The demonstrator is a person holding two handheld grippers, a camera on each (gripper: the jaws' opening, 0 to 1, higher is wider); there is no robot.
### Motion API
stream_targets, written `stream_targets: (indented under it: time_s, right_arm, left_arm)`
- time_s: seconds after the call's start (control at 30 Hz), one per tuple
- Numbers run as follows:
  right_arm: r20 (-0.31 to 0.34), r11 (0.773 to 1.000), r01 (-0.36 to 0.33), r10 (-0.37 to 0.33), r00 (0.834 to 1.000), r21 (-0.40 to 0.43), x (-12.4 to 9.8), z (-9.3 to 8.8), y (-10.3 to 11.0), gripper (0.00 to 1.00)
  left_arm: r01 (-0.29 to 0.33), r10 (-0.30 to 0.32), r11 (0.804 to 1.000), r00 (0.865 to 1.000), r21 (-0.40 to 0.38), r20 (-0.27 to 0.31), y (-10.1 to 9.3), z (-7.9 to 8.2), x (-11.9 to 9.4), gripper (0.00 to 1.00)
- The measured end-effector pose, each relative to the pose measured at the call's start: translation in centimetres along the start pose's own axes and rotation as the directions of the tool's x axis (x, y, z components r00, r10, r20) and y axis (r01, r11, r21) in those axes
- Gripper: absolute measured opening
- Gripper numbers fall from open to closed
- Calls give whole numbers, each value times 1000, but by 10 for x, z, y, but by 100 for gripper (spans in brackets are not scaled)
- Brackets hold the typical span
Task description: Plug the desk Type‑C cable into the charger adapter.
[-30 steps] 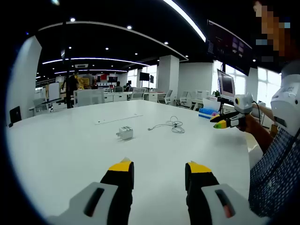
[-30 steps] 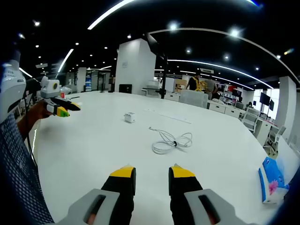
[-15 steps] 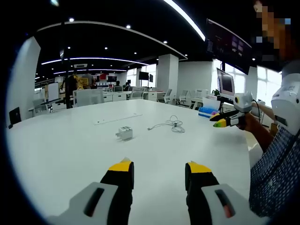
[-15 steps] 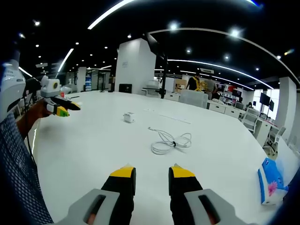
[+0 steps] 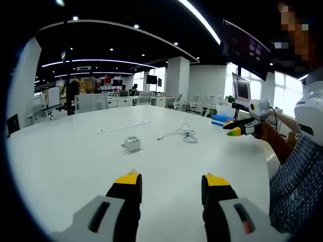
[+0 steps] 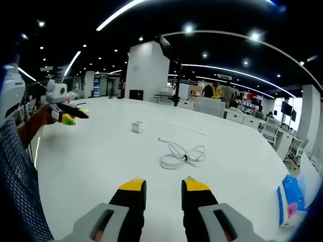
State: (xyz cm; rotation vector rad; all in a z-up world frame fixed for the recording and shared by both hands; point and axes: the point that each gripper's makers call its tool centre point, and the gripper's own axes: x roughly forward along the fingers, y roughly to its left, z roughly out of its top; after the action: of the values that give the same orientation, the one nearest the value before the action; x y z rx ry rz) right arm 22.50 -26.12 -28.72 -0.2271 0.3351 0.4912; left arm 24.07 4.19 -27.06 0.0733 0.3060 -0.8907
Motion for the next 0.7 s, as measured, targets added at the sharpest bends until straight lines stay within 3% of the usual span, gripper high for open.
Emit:
stream_targets:
  time_s: [0.4,0.7]
  right_arm:
    - [-17,999,-10,9,1000,-48,10,9,-13,30]
    - [-26,997,-37,35,999,-66,22,16,-16,30]
  left_arm:
    - [3,-2,999,1000,52,-16,8,9,7,46]
    - [-4,4,997,1000,81,-5,29,20,8,49]
